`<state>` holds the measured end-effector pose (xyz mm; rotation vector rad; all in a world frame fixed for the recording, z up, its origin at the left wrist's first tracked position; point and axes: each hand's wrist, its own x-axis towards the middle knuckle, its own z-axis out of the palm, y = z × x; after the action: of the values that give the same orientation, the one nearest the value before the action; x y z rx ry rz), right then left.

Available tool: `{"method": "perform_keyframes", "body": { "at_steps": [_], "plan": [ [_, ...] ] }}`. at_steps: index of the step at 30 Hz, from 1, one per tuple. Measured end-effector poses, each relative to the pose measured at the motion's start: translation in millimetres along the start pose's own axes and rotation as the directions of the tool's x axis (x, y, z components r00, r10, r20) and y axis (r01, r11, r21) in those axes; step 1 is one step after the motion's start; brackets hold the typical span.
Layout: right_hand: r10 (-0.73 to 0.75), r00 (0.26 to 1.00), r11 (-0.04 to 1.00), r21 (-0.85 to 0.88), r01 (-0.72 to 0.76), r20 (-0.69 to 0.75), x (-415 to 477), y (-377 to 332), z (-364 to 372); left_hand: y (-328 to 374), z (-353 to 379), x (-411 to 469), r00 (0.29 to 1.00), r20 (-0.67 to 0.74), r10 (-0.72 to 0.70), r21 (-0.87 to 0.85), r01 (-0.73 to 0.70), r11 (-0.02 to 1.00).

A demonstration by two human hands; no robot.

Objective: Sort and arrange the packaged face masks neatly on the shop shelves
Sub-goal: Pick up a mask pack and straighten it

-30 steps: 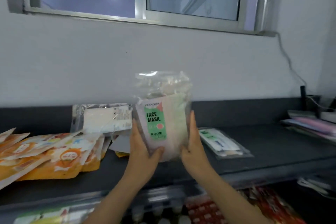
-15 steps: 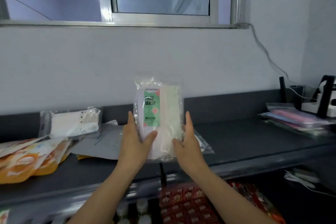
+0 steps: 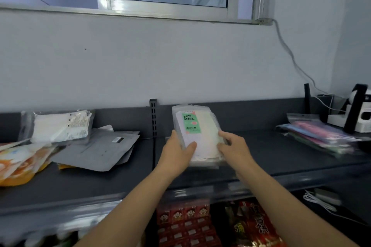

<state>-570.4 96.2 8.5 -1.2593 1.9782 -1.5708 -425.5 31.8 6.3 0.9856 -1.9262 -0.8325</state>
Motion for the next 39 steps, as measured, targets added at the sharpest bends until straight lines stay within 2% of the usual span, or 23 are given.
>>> {"method": "perform_keyframes", "body": {
  "at_steps": [4, 7, 9, 14, 19, 22, 24, 27, 31, 34, 39],
  "plan": [
    [0.026, 0.997, 0.999, -0.047, -0.023, 0.069, 27.4, -0.1, 20.6, -27.3, -6.0, 24.3, 0.992, 0.063, -0.108, -0.039, 0.111, 0.993],
    [0.118, 0.975, 0.98, -0.178, -0.084, 0.189, 36.6, 12.0, 35.2, -51.9, -5.1, 37.4, 0.966, 0.17, -0.194, -0.025, 0.201, 0.979],
    [0.158, 0.953, 0.974, -0.197, -0.108, 0.258, 39.6, 18.9, 40.1, -64.6, -2.1, 42.2, 0.956, 0.199, -0.214, -0.049, 0.228, 0.973],
    [0.2, 0.925, 0.98, -0.053, -0.193, 0.323, 51.1, 22.0, 41.6, -70.0, 0.2, 50.6, 0.94, 0.274, -0.201, -0.093, 0.234, 0.968],
    [0.18, 0.921, 0.956, 0.16, -0.247, 0.345, 48.2, 19.4, 41.6, -62.0, -4.8, 51.4, 0.943, 0.177, -0.282, 0.045, 0.278, 0.959],
    [0.17, 0.928, 0.947, 0.206, -0.247, 0.331, 41.1, 20.0, 41.2, -49.5, -9.1, 39.1, 0.946, 0.143, -0.29, 0.07, 0.283, 0.957],
    [0.136, 0.96, 0.975, 0.136, -0.173, 0.245, 33.6, 18.0, 40.9, -43.5, -15.7, 29.2, 0.965, 0.111, -0.24, 0.075, 0.232, 0.97],
    [-0.075, 0.992, 0.991, -0.103, 0.085, 0.101, 22.8, 5.7, 41.8, -41.7, -33.8, 14.4, 0.996, 0.004, -0.088, 0.131, 0.086, 0.988],
    [-0.31, 0.938, 0.932, -0.147, 0.333, 0.158, -0.4, -20.4, 61.6, -54.6, -70.4, -11.4, 0.995, -0.087, 0.041, 0.275, -0.015, 0.961],
    [-0.374, 0.9, 0.906, -0.12, 0.406, 0.225, -19.8, -35.5, 85.9, -70.3, -106.6, -33.1, 0.98, -0.126, 0.155, 0.395, -0.094, 0.914],
    [-0.337, 0.89, 0.912, -0.13, 0.39, 0.306, -35.4, -57.2, 131.2, -103.1, -185.6, -54.3, 0.949, -0.222, 0.223, 0.567, -0.061, 0.822]
  ]
}}
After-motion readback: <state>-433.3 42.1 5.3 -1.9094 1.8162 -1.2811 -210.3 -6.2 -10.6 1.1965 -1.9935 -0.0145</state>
